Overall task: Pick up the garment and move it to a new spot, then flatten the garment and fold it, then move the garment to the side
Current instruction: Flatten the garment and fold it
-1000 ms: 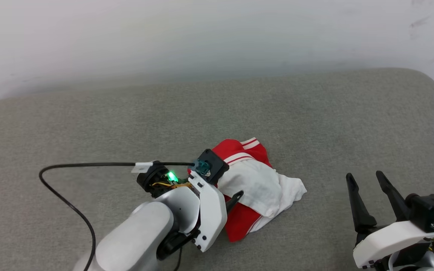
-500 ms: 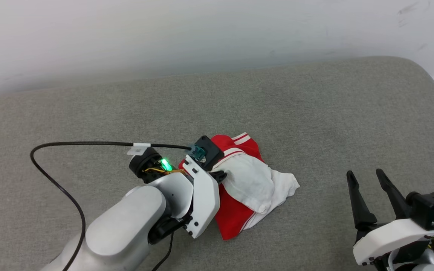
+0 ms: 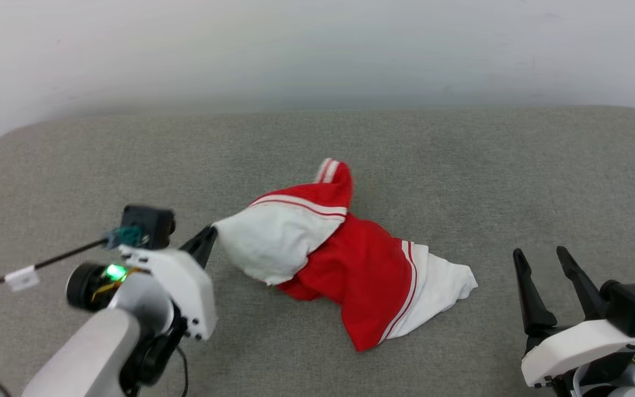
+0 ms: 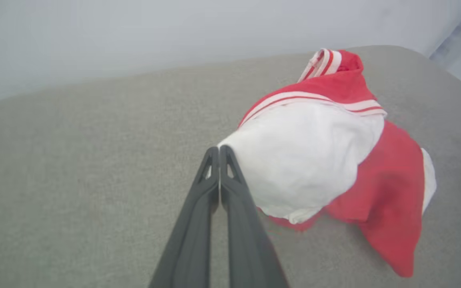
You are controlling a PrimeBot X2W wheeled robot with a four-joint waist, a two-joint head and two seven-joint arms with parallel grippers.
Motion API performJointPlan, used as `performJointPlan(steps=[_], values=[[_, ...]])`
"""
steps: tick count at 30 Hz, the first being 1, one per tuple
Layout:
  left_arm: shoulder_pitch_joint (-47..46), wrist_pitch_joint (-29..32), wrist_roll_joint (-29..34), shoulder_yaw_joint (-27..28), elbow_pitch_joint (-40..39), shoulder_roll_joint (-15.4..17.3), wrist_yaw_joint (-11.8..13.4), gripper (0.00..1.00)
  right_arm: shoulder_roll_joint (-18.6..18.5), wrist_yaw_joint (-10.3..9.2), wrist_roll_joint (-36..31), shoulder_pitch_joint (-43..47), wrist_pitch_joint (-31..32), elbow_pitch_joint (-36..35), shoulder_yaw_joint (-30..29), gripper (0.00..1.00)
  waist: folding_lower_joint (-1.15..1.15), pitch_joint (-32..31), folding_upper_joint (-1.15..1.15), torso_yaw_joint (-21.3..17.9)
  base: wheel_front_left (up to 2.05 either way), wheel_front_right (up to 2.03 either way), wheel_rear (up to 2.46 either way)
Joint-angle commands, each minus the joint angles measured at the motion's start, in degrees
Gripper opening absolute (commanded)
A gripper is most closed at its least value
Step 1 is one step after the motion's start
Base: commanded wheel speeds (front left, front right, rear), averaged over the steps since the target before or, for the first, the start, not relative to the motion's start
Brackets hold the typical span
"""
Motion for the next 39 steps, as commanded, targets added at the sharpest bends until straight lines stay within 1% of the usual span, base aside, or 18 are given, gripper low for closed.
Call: performJointPlan(steps=[1, 3, 6, 9, 12, 14, 15, 16, 22, 25, 27, 30, 33, 36, 39], values=[[4.4, -1.0, -1.8, 1.6, -0.6, 1.0, 1.8, 0.00, 0.1, -0.02, -0.3, 0.1, -0.1, -0.5, -0.1, 1.00, 0.00, 0.2, 0.00, 0.8, 0.00, 0.00, 0.00], [10.0, -2.1, -4.5, 3.7, -0.8, 1.7, 4.2, 0.00, 0.1, -0.02, -0.3, 0.0, 0.0, -0.6, -0.2, 1.00, 0.00, 0.3, 0.00, 1.2, 0.00, 0.00, 0.00], [17.6, -3.5, -9.1, 6.3, 0.3, 1.3, 6.1, 0.00, 0.0, -0.02, -0.5, -0.1, 0.2, -0.9, -0.5, 1.00, 0.00, 0.7, 0.00, 1.7, 0.00, 0.00, 0.00], [23.4, -4.8, -12.8, 7.4, 1.8, 0.0, 6.0, 0.00, 0.0, -0.02, -0.8, -0.5, 0.5, -1.2, -0.6, 1.00, 0.00, 0.8, 0.00, 2.0, 0.00, 0.00, 0.00], [25.9, -5.6, -13.9, 7.3, 2.7, -1.1, 5.7, 0.00, 0.1, -0.02, -1.2, -0.8, 0.8, -1.6, -0.8, 1.00, 0.00, 0.7, 0.00, 2.4, 0.00, 0.00, 0.00], [26.4, -6.3, -14.2, 7.1, 3.1, -1.9, 5.3, 0.49, 0.0, -0.02, -1.6, -0.8, 1.1, -1.8, -1.0, 1.00, 0.00, 0.5, 0.00, 2.6, 0.00, 0.00, 0.00], [26.1, -6.7, -13.9, 7.1, 3.2, -2.0, 5.4, 0.93, 0.0, -0.02, -1.7, -0.8, 1.2, -1.8, -1.1, 1.00, 0.00, 0.3, 0.00, 2.7, 0.00, 0.00, 0.00], [25.3, -7.6, -13.1, 7.2, 3.1, -2.0, 5.4, 1.00, 0.1, -0.02, -1.8, -0.8, 1.3, -1.9, -1.1, 1.00, 0.00, 0.1, 0.00, 2.7, 0.00, 0.00, 0.00], [22.3, -13.2, -8.5, 7.6, 1.2, -1.9, 6.8, 1.00, 0.1, -0.02, -2.3, 0.3, 2.0, -2.3, -1.3, 1.00, 0.00, -2.0, 0.00, 2.8, 0.00, 0.00, 0.00], [20.5, -14.3, -6.1, 7.1, -0.8, -1.2, 7.6, 1.00, 0.1, -0.02, -2.2, 0.6, 2.4, -2.7, -1.5, 1.00, 0.00, -2.5, 0.00, 2.7, 0.00, 0.00, 0.00], [19.0, -13.6, -4.3, 6.0, -2.2, -0.3, 7.4, 1.00, 0.0, -0.02, -2.2, 0.6, 2.6, -2.9, -1.6, 1.00, 0.00, -2.7, 0.00, 2.7, 0.00, 0.00, 0.00], [16.0, -9.6, -1.3, 2.3, -3.8, 1.3, 5.6, 1.00, 0.1, -0.02, -2.4, 1.0, 2.8, -3.2, -1.4, 1.00, 0.00, -2.9, 0.00, 2.6, 0.00, 0.00, 0.00], [13.3, -3.6, 0.6, -2.2, -4.4, 2.2, 3.1, 1.00, 0.1, -0.02, -2.7, 1.1, 3.1, -3.4, -1.0, 1.00, 0.00, -3.0, 0.00, 2.1, 0.00, 0.00, 0.00], [11.5, 2.2, 1.1, -5.9, -3.9, 2.6, 0.7, 1.00, 0.0, -0.02, -2.5, 1.0, 3.0, -3.4, -0.6, 1.00, 0.00, -2.7, 0.00, 1.2, 0.00, 0.00, 0.00], [10.1, 6.5, 1.1, -8.2, -2.7, 2.8, -0.9, 1.00, 0.1, -0.02, -2.0, 1.1, 2.7, -3.4, -0.4, 1.00, 0.00, -1.9, 0.00, 0.4, 0.00, 0.00, 0.00]])
